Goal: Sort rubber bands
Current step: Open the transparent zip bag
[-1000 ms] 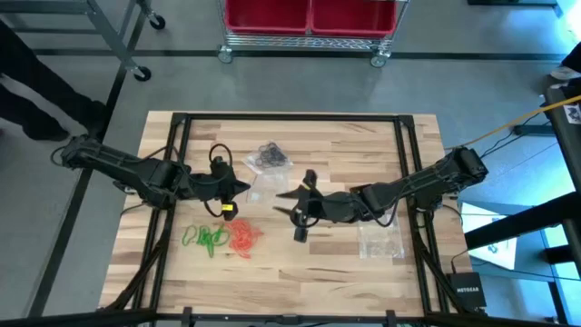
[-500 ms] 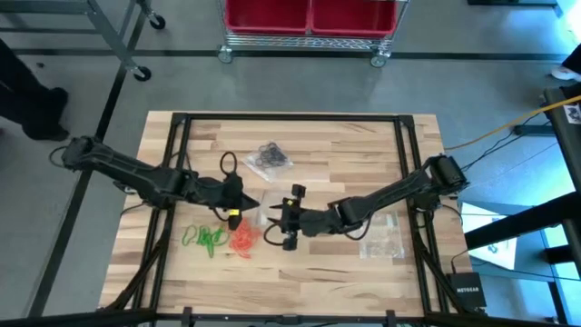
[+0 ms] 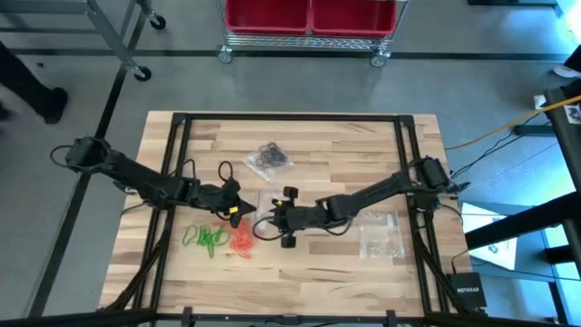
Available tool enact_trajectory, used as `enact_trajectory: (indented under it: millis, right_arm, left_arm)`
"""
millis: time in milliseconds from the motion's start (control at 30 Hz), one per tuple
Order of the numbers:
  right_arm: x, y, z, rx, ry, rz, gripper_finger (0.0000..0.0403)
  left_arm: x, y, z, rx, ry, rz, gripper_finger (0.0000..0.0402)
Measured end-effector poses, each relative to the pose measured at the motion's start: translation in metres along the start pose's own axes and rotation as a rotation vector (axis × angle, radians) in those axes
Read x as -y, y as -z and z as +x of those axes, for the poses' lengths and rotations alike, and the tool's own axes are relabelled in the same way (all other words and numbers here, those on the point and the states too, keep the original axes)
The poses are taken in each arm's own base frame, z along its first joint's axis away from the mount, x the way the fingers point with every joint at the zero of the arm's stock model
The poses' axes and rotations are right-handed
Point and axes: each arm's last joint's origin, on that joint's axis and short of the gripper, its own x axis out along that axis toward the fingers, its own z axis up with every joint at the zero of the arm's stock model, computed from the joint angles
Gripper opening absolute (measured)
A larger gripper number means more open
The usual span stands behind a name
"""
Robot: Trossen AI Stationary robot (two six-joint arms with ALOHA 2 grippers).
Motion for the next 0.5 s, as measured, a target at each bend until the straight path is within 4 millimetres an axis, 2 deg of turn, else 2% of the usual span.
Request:
enact_trajectory:
  millis: [100,200,500]
  right_arm:
    - [0.004,0.015,0.019,-0.039,0.011,-0.015,0.0138]
    - [0.009,0.02,0.029,-0.036,0.002,-0.003,0.0138]
    - [0.02,0.027,0.041,-0.055,-0.083,0.02,0.0138]
  left_arm:
    - [-0.004,0.002,0.004,-0.01,-0.025,0.013,0.0]
    - [-0.008,0.005,0.01,-0.026,-0.053,0.043,0.0]
    - [-0.019,0.013,0.024,-0.055,-0.122,0.021,0.0]
